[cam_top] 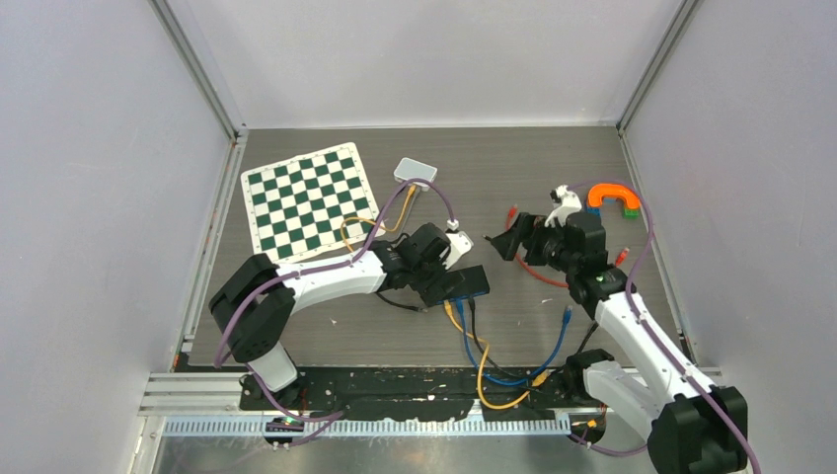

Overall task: Pull the plug from the switch port
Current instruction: Pull the connector from the switch port.

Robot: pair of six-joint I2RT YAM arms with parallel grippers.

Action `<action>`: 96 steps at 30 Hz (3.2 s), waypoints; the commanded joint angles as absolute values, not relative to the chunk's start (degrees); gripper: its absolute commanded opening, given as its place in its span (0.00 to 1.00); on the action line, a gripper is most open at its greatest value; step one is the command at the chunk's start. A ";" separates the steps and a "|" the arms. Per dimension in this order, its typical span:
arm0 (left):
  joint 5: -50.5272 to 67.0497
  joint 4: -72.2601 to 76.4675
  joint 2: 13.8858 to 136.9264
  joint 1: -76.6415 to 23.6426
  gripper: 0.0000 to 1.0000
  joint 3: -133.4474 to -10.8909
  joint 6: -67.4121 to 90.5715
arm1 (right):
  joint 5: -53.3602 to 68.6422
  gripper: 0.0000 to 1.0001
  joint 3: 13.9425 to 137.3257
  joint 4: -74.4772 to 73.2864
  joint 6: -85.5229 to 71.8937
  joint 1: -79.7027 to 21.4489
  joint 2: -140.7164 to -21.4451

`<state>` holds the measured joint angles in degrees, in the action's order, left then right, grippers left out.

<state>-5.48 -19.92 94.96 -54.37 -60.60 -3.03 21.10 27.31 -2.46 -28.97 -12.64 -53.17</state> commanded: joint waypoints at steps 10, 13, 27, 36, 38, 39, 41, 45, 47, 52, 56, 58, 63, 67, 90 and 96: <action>-0.22 -22.95 99.12 -54.50 1.00 -65.77 -12.19 | 31.47 0.70 20.17 5.67 -39.28 -12.79 -59.72; 1.51 -23.61 100.67 -54.54 1.00 -67.07 -13.35 | 31.59 0.67 19.90 6.49 -40.01 -12.83 -61.26; 3.21 -25.94 105.14 -54.49 0.78 -69.02 -14.62 | 34.56 0.54 18.46 11.14 -41.31 -13.10 -69.40; 4.06 -26.26 105.47 -54.57 0.63 -68.99 -14.60 | 36.38 0.45 17.88 18.57 -44.85 -16.65 -75.18; 4.18 -26.20 105.56 -54.51 0.63 -69.01 -14.49 | 36.30 0.45 17.49 20.17 -45.61 -17.30 -76.43; 4.16 -26.12 105.57 -54.54 0.63 -69.07 -14.41 | 36.43 0.45 16.96 20.85 -46.23 -17.44 -77.27; 4.07 -26.04 105.56 -54.50 0.63 -69.07 -14.40 | 36.44 0.43 16.35 22.45 -46.79 -17.55 -78.35; 4.05 -25.86 105.61 -54.52 0.63 -69.09 -14.24 | 35.62 0.40 15.66 23.61 -46.89 -17.66 -79.70; 4.11 -25.87 105.60 -54.50 0.63 -69.01 -14.23 | 35.44 0.39 15.54 24.30 -46.85 -17.67 -80.35; 4.22 -25.71 105.44 -54.49 0.63 -68.75 -14.16 | 35.77 0.36 15.48 27.08 -47.85 -17.66 -82.28; 4.36 -25.94 105.45 -54.49 0.62 -68.85 -14.15 | 36.79 0.33 15.16 30.60 -49.53 -17.70 -83.85; 4.44 -25.82 105.32 -54.50 0.62 -68.87 -14.15 | 37.01 0.32 15.02 31.37 -49.66 -17.72 -84.44; 4.35 -25.93 105.46 -54.50 0.62 -68.99 -14.24 | 37.67 0.25 14.52 32.58 -49.61 -17.71 -85.68; 4.20 -25.91 105.52 -54.51 0.62 -68.74 -14.24 | 37.82 0.19 14.25 32.73 -49.36 -17.64 -85.84; 4.01 -26.28 105.38 -54.55 0.61 -69.06 -14.30 | 36.92 0.06 14.26 30.33 -47.28 -17.69 -84.35; 4.27 -26.28 105.42 -54.49 0.61 -68.93 -14.34 | 35.76 0.12 14.28 26.00 -44.88 -17.73 -82.79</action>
